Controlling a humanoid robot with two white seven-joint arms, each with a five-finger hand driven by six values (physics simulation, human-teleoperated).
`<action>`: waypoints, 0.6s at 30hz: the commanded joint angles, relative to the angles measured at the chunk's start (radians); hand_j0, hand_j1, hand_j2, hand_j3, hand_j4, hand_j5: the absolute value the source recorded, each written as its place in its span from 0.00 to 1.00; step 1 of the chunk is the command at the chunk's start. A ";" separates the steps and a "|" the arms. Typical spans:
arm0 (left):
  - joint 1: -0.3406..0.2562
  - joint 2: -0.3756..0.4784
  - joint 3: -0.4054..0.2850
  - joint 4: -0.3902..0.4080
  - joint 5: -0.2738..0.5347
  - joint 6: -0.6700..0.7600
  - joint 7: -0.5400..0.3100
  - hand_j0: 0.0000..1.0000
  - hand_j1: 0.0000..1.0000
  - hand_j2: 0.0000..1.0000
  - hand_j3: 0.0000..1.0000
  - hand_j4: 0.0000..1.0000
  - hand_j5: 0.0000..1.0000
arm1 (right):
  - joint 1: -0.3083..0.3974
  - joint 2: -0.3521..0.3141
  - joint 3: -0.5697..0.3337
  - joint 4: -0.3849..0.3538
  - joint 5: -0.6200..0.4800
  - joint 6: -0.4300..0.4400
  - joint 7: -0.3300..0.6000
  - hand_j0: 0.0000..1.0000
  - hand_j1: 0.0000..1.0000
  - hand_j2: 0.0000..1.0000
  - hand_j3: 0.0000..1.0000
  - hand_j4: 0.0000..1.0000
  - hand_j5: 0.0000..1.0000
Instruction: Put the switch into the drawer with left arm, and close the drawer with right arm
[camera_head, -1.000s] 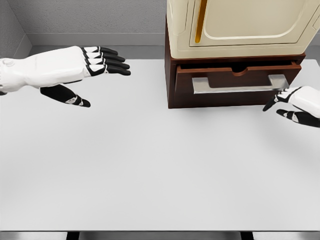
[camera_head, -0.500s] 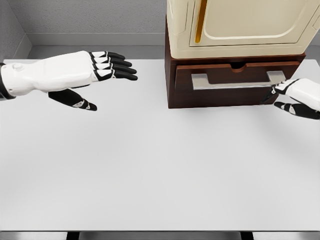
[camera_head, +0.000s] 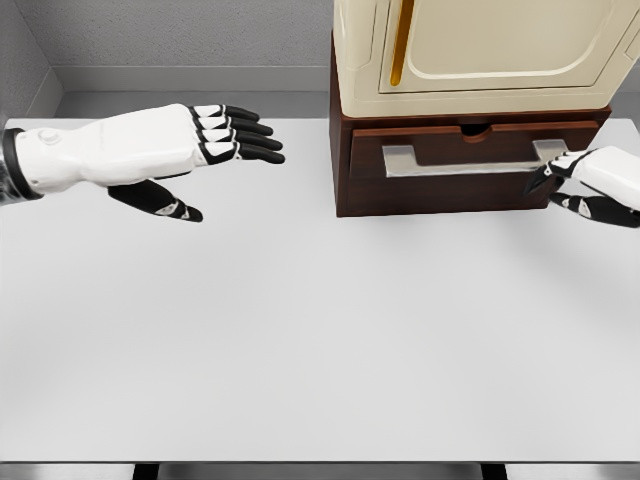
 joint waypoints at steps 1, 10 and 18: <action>0.000 -0.004 0.000 0.000 0.004 0.003 0.001 1.00 1.00 1.00 1.00 1.00 1.00 | 0.000 0.004 0.008 0.013 0.003 0.003 -0.002 0.54 0.54 0.54 0.54 0.54 0.54; 0.009 -0.058 0.000 0.011 -0.002 0.003 0.001 1.00 1.00 1.00 1.00 1.00 1.00 | -0.043 0.011 0.037 0.026 0.016 0.003 -0.002 0.54 0.54 0.54 0.54 0.54 0.54; 0.011 -0.066 -0.004 0.040 -0.002 0.003 0.001 1.00 1.00 1.00 1.00 1.00 1.00 | -0.048 0.010 0.044 0.042 0.020 0.003 -0.002 0.54 0.54 0.54 0.54 0.54 0.54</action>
